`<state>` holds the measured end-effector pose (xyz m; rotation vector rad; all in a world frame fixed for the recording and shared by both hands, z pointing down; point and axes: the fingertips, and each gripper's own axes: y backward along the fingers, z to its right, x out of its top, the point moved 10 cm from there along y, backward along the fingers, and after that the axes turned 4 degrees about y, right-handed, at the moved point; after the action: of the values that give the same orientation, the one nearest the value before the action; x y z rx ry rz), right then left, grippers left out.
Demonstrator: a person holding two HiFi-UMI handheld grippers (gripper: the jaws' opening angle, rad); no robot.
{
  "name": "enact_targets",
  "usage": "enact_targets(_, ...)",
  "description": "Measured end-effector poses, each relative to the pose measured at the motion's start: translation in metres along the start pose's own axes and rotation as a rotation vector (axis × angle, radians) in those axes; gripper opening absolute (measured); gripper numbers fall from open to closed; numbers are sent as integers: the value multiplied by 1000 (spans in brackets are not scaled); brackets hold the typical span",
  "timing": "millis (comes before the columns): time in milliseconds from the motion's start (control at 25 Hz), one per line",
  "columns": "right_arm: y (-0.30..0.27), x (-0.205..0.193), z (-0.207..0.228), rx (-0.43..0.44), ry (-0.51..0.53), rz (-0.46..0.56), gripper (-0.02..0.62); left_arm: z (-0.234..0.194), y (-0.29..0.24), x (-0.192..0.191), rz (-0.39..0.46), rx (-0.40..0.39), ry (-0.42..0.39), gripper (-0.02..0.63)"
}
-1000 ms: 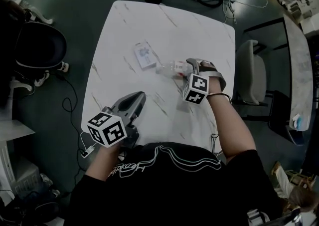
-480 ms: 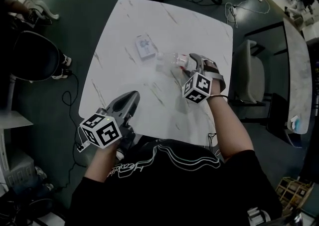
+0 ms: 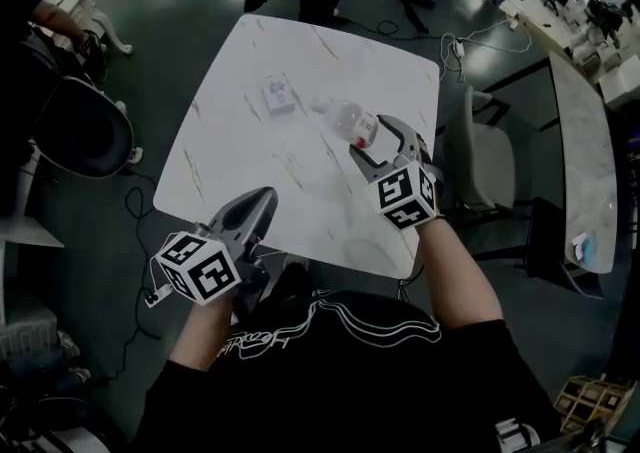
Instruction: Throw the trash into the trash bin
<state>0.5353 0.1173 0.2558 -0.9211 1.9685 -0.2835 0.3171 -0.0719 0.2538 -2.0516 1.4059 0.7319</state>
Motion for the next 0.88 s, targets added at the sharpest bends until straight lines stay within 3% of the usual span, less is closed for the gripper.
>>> enact_targets(280, 99, 16, -7, 45, -196, 209, 327, 72, 22, -30, 47, -21, -48, 5)
enact_targets(520, 161, 21, -26, 114, -265, 341, 327, 118, 51, -54, 95, -11, -85, 5)
enact_targets(680, 183, 35, -50, 206, -285, 414, 327, 136, 86, -71, 145, 41, -84, 5)
enact_targets(880, 171, 63, -86, 351, -229, 464, 328, 137, 139, -91, 241, 172, -57, 5)
